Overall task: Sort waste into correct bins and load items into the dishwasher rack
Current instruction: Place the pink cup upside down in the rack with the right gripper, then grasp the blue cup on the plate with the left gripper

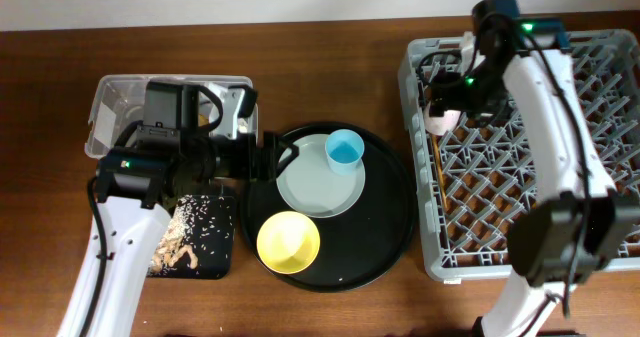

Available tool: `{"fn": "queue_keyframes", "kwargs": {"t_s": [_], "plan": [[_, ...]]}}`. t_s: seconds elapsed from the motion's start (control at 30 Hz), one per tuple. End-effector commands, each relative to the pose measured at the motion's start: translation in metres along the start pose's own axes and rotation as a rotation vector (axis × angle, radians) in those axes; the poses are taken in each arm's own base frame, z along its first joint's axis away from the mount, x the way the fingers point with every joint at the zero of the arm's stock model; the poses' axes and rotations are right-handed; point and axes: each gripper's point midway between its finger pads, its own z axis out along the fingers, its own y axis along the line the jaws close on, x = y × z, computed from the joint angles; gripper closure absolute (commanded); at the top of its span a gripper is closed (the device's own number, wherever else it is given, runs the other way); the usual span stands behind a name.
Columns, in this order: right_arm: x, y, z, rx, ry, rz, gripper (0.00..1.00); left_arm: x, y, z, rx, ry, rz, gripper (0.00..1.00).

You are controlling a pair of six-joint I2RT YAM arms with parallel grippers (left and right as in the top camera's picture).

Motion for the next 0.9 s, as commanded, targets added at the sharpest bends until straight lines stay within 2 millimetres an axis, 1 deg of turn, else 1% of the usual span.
{"fn": "queue_keyframes", "kwargs": {"t_s": [0.0,0.07,0.1,0.17,0.23,0.27,0.3,0.33,0.4,0.43,0.47,0.53,0.6,0.7,0.77,0.87], "plan": [[0.008,0.011,-0.074,-0.050,-0.166,-0.051,0.15,-0.004,-0.006,0.005,0.012,-0.009,0.030,0.01],[0.015,0.013,-0.092,-0.055,-0.204,-0.057,0.15,-0.008,-0.011,0.011,0.019,-0.021,0.061,0.01],[0.021,0.014,-0.104,-0.062,-0.231,-0.061,0.15,-0.009,-0.017,0.020,0.035,-0.018,0.088,0.01],[0.030,0.019,-0.117,-0.085,-0.251,-0.067,0.15,-0.012,-0.020,0.033,0.029,-0.017,0.110,0.01],[0.039,0.021,-0.127,-0.098,-0.262,-0.071,0.14,-0.017,-0.005,0.052,-0.067,-0.025,0.032,0.01],[0.044,0.022,-0.131,-0.102,-0.264,-0.072,0.14,-0.019,0.006,0.064,-0.130,-0.029,-0.018,0.03],[0.047,0.022,-0.134,-0.105,-0.264,-0.072,0.14,-0.019,0.013,0.075,-0.172,-0.029,-0.039,0.10],[0.051,0.022,-0.135,-0.104,-0.258,-0.071,0.14,-0.018,0.018,0.086,-0.196,-0.023,-0.051,0.20],[0.056,0.021,-0.135,-0.102,-0.240,-0.069,0.15,-0.013,0.019,0.106,-0.197,0.007,-0.057,0.35],[0.059,0.021,-0.134,-0.102,-0.229,-0.068,0.14,-0.009,0.021,0.118,-0.199,0.028,-0.054,0.46],[0.060,0.021,-0.133,-0.101,-0.221,-0.067,0.14,-0.006,0.024,0.127,-0.210,0.039,-0.057,0.52],[0.064,0.020,-0.132,-0.099,-0.204,-0.064,0.15,0.002,0.035,0.147,-0.252,0.065,-0.083,0.53],[0.066,0.020,-0.132,-0.099,-0.198,-0.063,0.15,0.009,0.039,0.164,-0.263,0.088,-0.092,0.54],[0.067,0.020,-0.132,-0.099,-0.195,-0.062,0.15,0.018,0.041,0.183,-0.262,0.116,-0.083,0.60],[0.068,0.020,-0.131,-0.098,-0.187,-0.061,0.15,0.026,0.045,0.195,-0.273,0.142,-0.080,0.67],[0.069,0.020,-0.131,-0.097,-0.183,-0.061,0.15,0.037,0.052,0.208,-0.298,0.169,-0.076,0.70]]}}
